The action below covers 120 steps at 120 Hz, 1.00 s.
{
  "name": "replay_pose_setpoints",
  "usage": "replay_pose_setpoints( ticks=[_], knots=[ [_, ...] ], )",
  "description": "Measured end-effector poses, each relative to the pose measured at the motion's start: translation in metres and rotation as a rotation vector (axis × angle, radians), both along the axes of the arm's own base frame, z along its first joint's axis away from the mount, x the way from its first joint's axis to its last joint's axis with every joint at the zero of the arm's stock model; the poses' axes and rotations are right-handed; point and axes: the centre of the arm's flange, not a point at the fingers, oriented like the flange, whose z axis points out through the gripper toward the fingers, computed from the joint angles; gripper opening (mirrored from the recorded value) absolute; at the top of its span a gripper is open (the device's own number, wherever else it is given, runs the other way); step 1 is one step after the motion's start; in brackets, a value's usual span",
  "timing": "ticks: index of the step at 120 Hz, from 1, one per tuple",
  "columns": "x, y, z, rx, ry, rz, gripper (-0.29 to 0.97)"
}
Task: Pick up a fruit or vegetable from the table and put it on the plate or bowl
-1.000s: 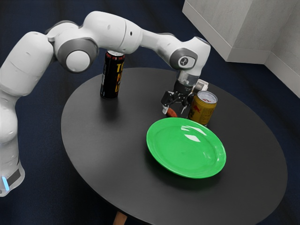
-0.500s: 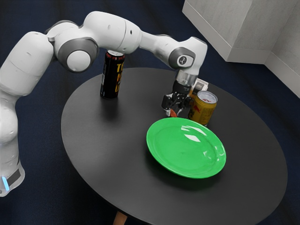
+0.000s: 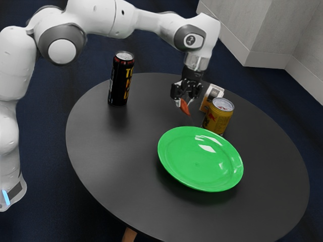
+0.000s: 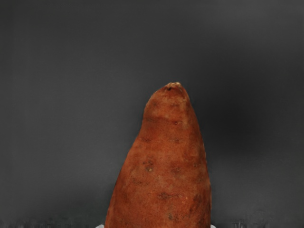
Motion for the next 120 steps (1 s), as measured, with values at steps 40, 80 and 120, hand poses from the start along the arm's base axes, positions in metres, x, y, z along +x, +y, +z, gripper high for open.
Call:
replay_pose_setpoints(
  ticks=[40, 80, 120],
  knots=[
    [-0.002, -0.139, 0.031, 0.014, 0.045, -0.195, 0.17],
    [0.019, -0.187, -0.001, -0.029, 0.100, -0.246, 0.40],
    [-0.074, -0.140, 0.132, 0.220, -0.084, -0.376, 0.65]
  ],
)
